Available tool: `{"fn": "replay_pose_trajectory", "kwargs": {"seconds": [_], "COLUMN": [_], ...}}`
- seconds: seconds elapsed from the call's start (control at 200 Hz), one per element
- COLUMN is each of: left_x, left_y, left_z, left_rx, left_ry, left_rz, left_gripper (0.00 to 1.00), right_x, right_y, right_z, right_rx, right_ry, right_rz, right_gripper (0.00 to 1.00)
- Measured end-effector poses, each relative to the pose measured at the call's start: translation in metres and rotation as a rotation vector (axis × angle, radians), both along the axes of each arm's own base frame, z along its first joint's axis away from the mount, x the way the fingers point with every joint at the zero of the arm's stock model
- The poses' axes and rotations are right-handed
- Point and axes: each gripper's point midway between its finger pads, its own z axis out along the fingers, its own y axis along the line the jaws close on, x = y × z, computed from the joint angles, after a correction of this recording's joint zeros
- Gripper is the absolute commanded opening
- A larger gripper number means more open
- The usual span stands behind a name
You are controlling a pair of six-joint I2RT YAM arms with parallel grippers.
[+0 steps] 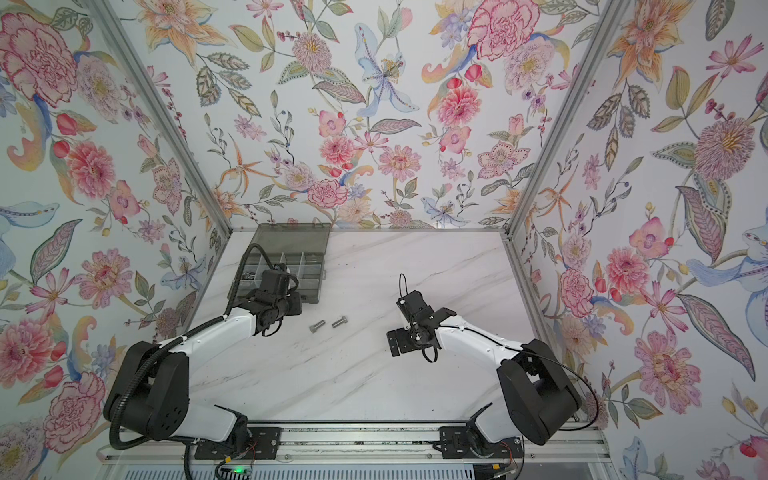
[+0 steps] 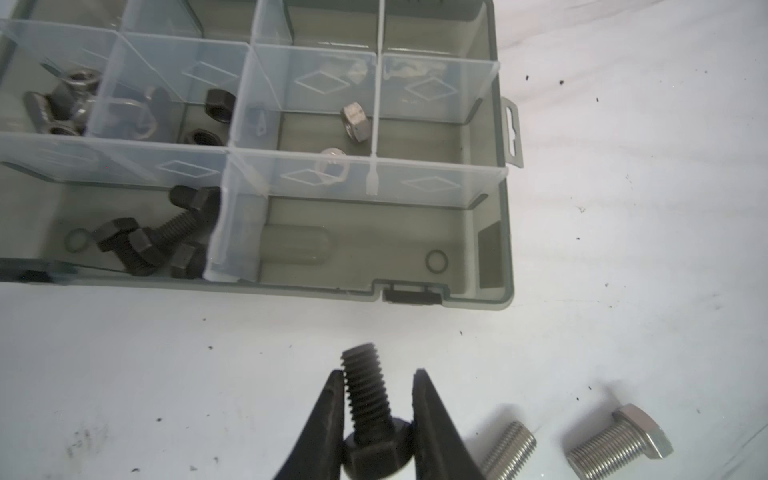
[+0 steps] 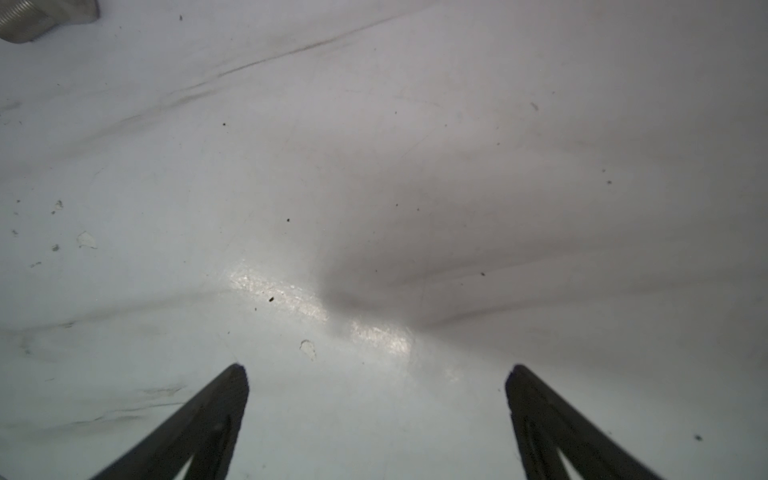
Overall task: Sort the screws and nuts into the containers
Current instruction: 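Lift the black hex bolt with the left gripper toward the box, then open the left gripper to drop the black hex bolt into a compartment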
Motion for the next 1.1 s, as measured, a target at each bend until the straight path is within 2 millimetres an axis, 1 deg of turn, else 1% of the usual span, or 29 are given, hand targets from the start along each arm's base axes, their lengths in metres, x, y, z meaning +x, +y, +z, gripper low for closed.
{"fn": "replay_pose_trajectory", "kwargs": {"seconds": [0.11,0.195,0.285,0.345,0.41,0.5,0.601,0.686,0.846,0.991,1.031,1.101], "left_x": [0.004,0.014,0.027,0.036,0.043,0.048,0.048,0.047,0.059,0.061,0.061,0.061], "left_y": [0.024,0.048,0.069,0.081,0.090,0.097,0.102,0.104,0.106,0.108,0.108,0.108], "left_z": [0.012,0.024,0.034,0.034,0.027,0.008,-0.015,-0.029,-0.024,-0.033,-0.036,-0.037], "left_rx": [-0.002,-0.001,-0.001,0.002,0.001,0.003,0.004,-0.001,-0.005,-0.011,-0.015,-0.019], "left_ry": [-0.013,-0.032,-0.052,-0.047,-0.033,0.008,0.065,0.097,0.070,0.082,0.087,0.090], "left_rz": [0.045,0.094,0.136,0.158,0.172,0.182,0.190,0.188,0.188,0.190,0.189,0.187], "left_gripper": [0.00,0.00,0.00,0.00,0.00,0.00,0.00,0.00,0.00,0.00,0.12,0.17], "right_x": [0.000,0.000,0.000,0.000,0.000,0.000,0.000,0.000,0.000,0.000,0.000,0.000], "right_y": [0.000,0.000,0.000,0.000,0.000,0.000,0.000,0.000,0.000,0.000,0.000,0.000], "right_z": [-0.001,-0.001,-0.001,-0.001,-0.001,-0.001,-0.001,-0.001,-0.001,-0.001,-0.001,-0.001], "right_rx": [-0.001,-0.001,-0.001,-0.001,-0.001,-0.001,-0.001,-0.001,-0.001,-0.001,-0.001,-0.001], "right_ry": [0.002,0.002,0.002,0.002,0.002,0.002,0.002,0.002,0.002,0.002,0.002,0.002], "right_rz": [0.000,0.000,0.000,0.000,0.000,0.000,0.000,0.000,0.000,0.000,0.000,0.000], "right_gripper": [0.99,0.99,0.99,0.99,0.99,0.99,0.99,0.99,0.99,0.99,0.99,0.99]}}
